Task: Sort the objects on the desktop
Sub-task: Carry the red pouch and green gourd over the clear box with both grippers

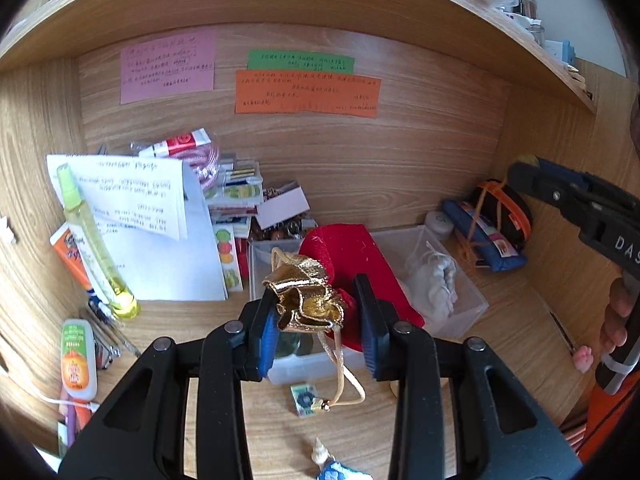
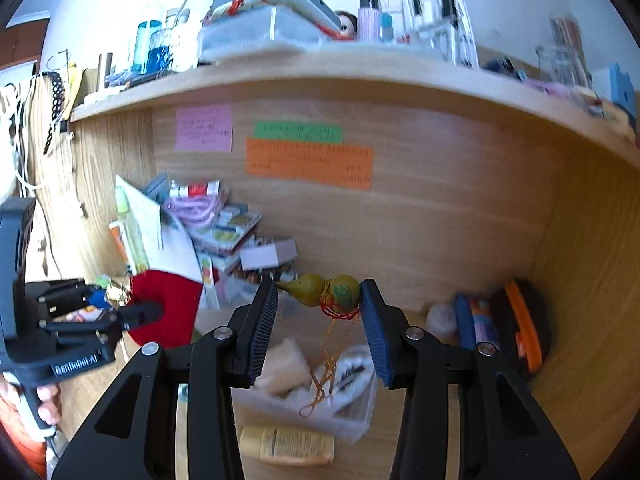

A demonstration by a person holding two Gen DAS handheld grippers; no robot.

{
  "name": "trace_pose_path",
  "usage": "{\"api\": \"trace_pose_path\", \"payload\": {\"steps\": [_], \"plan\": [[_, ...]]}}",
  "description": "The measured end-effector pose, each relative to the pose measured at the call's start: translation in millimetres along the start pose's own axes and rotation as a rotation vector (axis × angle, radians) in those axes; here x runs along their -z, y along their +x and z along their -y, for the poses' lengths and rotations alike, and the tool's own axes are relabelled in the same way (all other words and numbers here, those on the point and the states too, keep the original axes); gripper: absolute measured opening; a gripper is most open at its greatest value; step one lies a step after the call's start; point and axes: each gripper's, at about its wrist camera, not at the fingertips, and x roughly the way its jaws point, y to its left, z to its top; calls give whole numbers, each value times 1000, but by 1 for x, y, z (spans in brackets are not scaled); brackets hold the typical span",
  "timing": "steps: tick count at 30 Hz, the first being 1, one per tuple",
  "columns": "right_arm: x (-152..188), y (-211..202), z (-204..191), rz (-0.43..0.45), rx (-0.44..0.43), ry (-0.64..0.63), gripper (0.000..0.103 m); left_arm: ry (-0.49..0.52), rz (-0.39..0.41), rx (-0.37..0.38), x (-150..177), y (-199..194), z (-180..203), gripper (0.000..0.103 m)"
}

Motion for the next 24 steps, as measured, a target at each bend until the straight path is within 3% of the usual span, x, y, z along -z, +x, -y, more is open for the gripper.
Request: {"api": "trace_pose_path", "payload": {"steps": [9, 24], "plan": [[-1, 35, -4, -37, -21, -6, 39, 15, -18, -8, -13, 34, 2, 34], [64, 107, 17, -230, -99, 66, 39, 5, -147, 22, 4, 111, 4, 35]]}}
